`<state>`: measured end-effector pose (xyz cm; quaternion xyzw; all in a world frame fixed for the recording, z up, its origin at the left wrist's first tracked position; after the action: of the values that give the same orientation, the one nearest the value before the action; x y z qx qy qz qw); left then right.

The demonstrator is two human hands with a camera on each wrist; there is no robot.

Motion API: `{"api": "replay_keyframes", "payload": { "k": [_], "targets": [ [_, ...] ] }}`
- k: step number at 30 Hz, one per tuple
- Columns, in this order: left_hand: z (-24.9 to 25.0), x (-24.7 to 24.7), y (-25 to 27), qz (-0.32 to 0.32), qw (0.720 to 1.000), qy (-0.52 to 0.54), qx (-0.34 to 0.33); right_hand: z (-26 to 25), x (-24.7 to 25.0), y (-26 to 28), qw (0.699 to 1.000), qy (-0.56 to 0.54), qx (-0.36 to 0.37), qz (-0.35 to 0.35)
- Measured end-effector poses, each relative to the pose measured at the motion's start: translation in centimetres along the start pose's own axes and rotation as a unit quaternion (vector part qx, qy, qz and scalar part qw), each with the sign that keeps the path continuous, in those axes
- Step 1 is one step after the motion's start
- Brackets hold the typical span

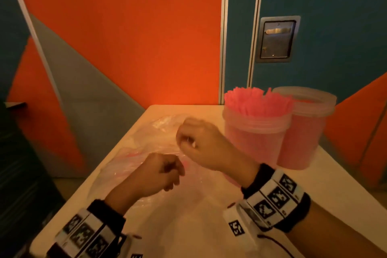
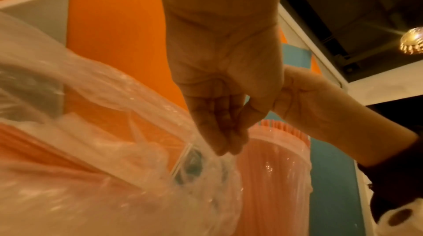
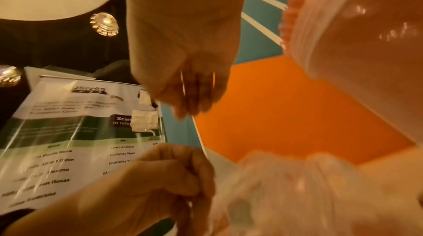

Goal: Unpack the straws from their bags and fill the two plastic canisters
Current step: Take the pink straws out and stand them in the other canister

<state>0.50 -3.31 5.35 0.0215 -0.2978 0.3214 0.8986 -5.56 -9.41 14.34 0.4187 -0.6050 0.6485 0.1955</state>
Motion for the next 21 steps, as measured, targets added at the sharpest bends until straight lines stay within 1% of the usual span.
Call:
{"api": "replay_keyframes", "payload": {
  "k": [1,2,3,4,7,11,14,15,16,17,18,19,21],
  "targets": [
    [-1.1,0.0,0.4,-0.005,0.999,-0.043,0.012,-0.8,-3.2,0.5,0.993,-0.017,0.006,-0.115],
    [-1.9,0.1,0.5,0.0,0.997,-0.081,0.013,-1.3,-6.0,1.3,0.98,-0.01,0.013,-0.199],
    [-2.7,0.3,0.5,0.012,0.993,-0.114,0.011,-1.5,-8.2,2.0,0.968,0.01,0.012,-0.249],
    [-3.5,0.6,0.3,0.027,0.989,-0.142,0.013,-1.3,-9.8,2.6,0.96,0.04,0.0,-0.278],
    [-6.3,1.4,-0.8,0.064,0.976,-0.202,0.046,0.6,-12.8,3.9,0.936,0.128,-0.053,-0.323],
    [-8.0,1.3,-2.8,0.052,0.962,-0.258,0.072,3.8,-14.2,5.3,0.904,0.186,-0.1,-0.371],
    [-7.4,0.7,-4.2,0.073,0.969,-0.229,0.052,5.6,-14.3,6.5,0.872,0.22,-0.11,-0.423],
    [-7.0,0.4,-4.5,0.086,0.969,-0.23,0.04,6.2,-14.4,7.1,0.855,0.222,-0.113,-0.455],
    [-6.4,0.0,-4.8,0.092,0.961,-0.258,0.032,6.8,-14.6,7.8,0.834,0.218,-0.121,-0.492],
    [-5.9,-0.6,-5.0,0.081,0.946,-0.312,0.035,7.4,-14.8,8.5,0.815,0.216,-0.128,-0.522],
    [-5.5,-1.5,-5.2,0.06,0.925,-0.374,0.039,7.8,-14.9,8.9,0.802,0.217,-0.132,-0.541],
    [-5.3,-2.3,-5.5,0.037,0.903,-0.426,0.041,8.1,-14.9,9.1,0.798,0.217,-0.134,-0.547],
    [-4.7,-3.5,-6.0,0.008,0.866,-0.499,0.039,8.5,-14.7,9.2,0.8,0.21,-0.143,-0.544]
  ]
}}
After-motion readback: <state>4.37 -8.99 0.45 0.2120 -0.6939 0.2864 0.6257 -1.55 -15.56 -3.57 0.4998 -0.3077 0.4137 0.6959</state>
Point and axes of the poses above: each hand's wrist, its own y-axis away from the middle knuckle, its own x-axis out of the back of the hand, z = x × y, the point moved 9 cm from there along -y, towards the middle knuckle, and after that the axes turned 12 degrees about y, right-handed, at the moved point
